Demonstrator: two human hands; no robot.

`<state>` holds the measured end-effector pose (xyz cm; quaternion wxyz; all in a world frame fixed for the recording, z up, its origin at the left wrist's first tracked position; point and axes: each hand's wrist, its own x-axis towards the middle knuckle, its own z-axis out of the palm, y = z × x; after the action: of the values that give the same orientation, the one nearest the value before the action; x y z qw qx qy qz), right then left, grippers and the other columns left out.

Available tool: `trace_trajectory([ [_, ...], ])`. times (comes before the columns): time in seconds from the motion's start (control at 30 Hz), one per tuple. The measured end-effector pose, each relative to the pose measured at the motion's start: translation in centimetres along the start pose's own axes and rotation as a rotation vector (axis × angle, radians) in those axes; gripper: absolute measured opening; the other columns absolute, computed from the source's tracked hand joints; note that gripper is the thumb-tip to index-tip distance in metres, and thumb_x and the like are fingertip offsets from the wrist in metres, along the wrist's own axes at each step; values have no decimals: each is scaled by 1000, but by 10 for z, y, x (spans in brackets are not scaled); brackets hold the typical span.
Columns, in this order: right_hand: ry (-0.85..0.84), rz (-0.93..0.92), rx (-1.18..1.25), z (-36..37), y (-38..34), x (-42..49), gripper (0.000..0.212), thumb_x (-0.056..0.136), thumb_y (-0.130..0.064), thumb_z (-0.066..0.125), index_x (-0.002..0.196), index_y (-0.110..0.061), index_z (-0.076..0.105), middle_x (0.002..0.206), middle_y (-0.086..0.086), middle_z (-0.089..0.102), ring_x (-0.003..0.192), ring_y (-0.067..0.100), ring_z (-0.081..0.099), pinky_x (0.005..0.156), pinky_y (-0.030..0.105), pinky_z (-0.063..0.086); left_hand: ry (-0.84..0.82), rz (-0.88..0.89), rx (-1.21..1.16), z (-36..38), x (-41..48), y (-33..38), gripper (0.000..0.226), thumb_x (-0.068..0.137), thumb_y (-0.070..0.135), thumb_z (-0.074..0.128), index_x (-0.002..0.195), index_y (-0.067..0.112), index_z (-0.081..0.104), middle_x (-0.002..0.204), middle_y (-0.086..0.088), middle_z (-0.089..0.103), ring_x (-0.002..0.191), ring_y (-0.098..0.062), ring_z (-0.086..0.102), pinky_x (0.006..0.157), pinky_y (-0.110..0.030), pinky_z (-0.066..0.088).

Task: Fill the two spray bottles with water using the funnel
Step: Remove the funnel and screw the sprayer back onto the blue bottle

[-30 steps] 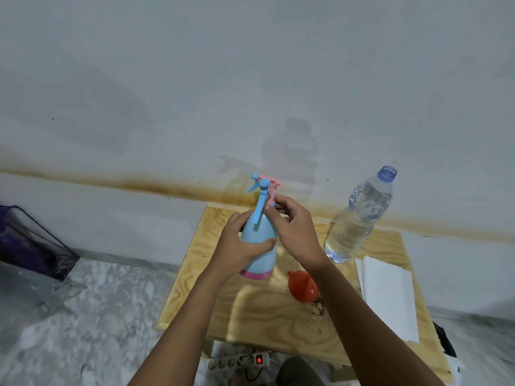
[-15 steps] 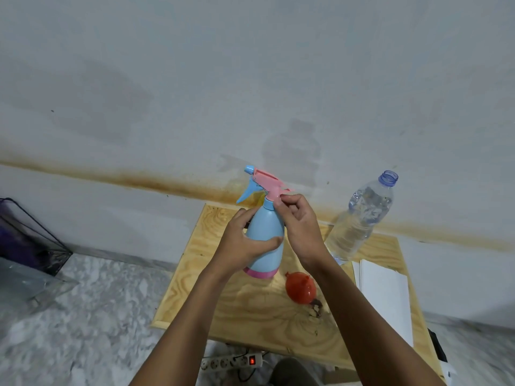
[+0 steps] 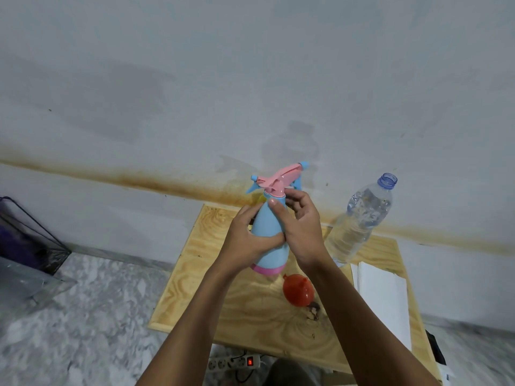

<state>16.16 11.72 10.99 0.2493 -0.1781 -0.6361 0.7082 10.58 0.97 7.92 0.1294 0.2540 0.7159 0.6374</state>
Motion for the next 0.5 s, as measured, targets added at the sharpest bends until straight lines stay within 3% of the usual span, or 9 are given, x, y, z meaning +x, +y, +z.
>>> trace_trajectory([
  [0.13, -19, -30, -64, 1, 0, 0, 21, 92, -26, 67, 113, -24, 67, 109, 2, 70, 104, 20, 66, 88, 42, 57, -6, 5, 6, 1, 2, 2, 57, 66, 28, 88, 118, 34, 66, 106, 3, 61, 98, -7, 65, 72, -22, 56],
  [0.27, -72, 88, 88, -4, -5, 1, 23, 101, -18, 49, 117, -19, 66, 113, 2, 71, 96, 14, 70, 79, 31, 57, -27, 3, 14, -5, 5, 4, 58, 63, 33, 86, 117, 33, 66, 106, 1, 63, 96, -8, 64, 75, -23, 54],
  [0.33, -66, 93, 110, -3, -6, 2, 23, 99, -19, 53, 119, -15, 65, 109, 0, 72, 94, 13, 70, 79, 32, 57, -34, 11, 11, -7, 5, 6, 58, 60, 39, 84, 115, 37, 66, 107, 0, 63, 96, -9, 65, 75, -24, 55],
  [0.5, 6, 55, 105, 4, -5, 2, 32, 85, -23, 76, 114, -19, 63, 112, 9, 69, 105, 29, 67, 93, 52, 55, -47, 12, -32, -8, 5, 14, 56, 57, 43, 80, 109, 49, 64, 108, 2, 63, 95, -4, 65, 69, -20, 55],
])
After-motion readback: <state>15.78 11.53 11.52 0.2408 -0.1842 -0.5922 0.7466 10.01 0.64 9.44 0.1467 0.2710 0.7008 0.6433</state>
